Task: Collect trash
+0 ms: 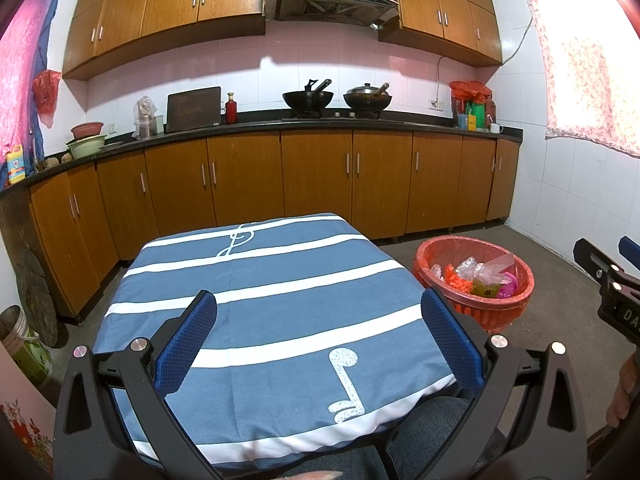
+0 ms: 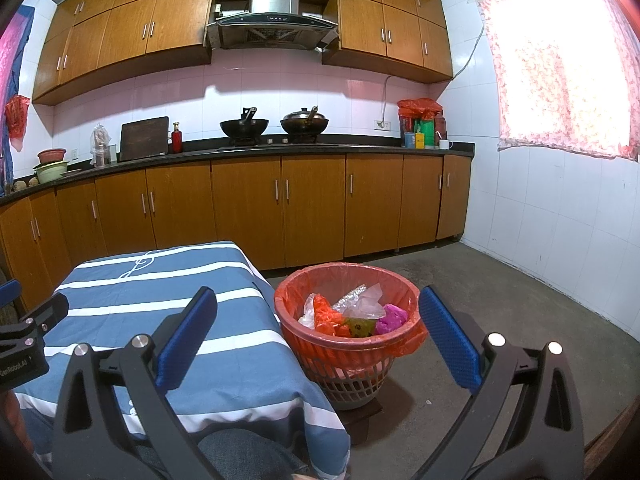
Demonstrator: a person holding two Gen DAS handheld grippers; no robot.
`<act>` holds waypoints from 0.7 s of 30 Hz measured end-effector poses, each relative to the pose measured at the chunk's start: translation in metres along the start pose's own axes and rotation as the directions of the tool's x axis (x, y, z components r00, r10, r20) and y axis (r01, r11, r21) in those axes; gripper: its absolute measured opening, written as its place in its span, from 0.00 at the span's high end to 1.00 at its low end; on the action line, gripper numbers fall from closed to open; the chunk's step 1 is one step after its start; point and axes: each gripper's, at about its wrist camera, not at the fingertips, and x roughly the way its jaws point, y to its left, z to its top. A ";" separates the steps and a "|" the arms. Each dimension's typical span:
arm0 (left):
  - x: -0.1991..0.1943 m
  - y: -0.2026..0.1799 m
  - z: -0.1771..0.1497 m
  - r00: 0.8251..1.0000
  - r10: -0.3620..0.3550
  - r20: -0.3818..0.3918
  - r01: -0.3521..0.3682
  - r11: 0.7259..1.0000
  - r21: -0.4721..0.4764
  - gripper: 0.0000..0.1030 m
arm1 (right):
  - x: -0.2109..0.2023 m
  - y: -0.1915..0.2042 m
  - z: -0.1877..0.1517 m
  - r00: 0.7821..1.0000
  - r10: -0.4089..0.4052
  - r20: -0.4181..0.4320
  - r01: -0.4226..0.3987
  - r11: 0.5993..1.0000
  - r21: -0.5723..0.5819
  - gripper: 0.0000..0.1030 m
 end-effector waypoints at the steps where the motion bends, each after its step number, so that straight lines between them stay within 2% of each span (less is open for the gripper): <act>1: 0.000 0.000 0.000 1.000 0.000 0.001 0.000 1.000 0.000 0.02 | 0.000 0.001 0.000 1.000 0.000 0.001 0.000 1.000 0.000 0.04; 21: 0.001 -0.001 -0.001 1.000 -0.001 -0.001 0.001 1.000 0.002 0.02 | 0.000 0.000 0.000 1.000 0.000 0.000 0.000 1.000 0.001 0.04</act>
